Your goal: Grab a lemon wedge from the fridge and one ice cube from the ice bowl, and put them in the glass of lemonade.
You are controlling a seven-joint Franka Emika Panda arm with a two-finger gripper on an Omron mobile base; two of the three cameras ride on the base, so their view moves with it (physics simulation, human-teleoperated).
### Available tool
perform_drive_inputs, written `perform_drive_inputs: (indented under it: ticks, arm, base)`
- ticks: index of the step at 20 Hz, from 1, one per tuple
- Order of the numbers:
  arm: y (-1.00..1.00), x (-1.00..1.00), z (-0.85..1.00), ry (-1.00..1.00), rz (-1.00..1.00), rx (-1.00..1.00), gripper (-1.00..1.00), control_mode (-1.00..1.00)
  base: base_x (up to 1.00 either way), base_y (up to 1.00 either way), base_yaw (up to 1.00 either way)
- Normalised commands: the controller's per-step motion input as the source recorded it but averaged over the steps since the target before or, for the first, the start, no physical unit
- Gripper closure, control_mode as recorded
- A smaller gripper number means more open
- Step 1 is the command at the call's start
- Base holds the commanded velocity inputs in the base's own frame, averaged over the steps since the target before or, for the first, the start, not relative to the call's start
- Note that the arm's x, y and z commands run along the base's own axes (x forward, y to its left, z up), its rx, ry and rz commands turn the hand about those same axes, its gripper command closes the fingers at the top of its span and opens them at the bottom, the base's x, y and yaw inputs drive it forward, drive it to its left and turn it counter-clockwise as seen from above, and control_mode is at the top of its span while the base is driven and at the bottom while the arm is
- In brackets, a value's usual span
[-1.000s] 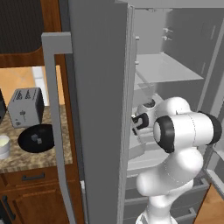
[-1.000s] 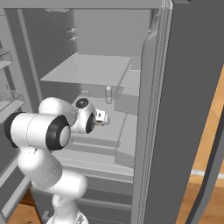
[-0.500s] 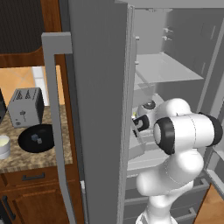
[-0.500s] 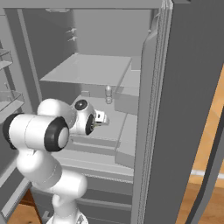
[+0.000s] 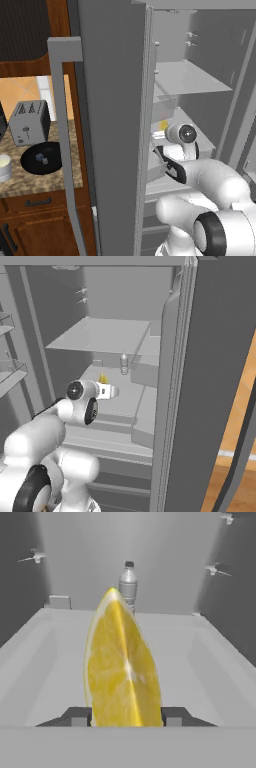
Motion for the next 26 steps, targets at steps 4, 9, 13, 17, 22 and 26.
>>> perform_drive_inputs:
  ticks: [4, 9, 13, 17, 22, 26]
  arm:
    - [0.00, -1.00, 1.00, -0.08, -0.02, 0.05, 1.00, -1.00]
    - [0.00, -1.00, 1.00, 0.06, 0.00, 0.15, 1.00, -1.00]
    - [0.00, -0.77, 0.98, 0.35, 0.00, 0.19, 1.00, -1.00]
    - [-0.01, -0.09, 0.32, 0.58, -0.06, 0.04, 1.00, -1.00]
    - [0.00, 0.00, 0.00, 0.07, -0.01, 0.00, 1.00, -1.00]
    - [0.00, -0.17, 0.00, -0.04, 0.00, 0.00, 1.00, -1.00]
  base:
    - [0.00, 0.00, 0.00]
    - [0.00, 0.00, 0.00]
    - [0.00, 0.00, 0.00]
    - [0.00, 0.00, 0.00]
    - [0.00, 0.00, 0.00]
    - [0.00, 0.00, 0.00]
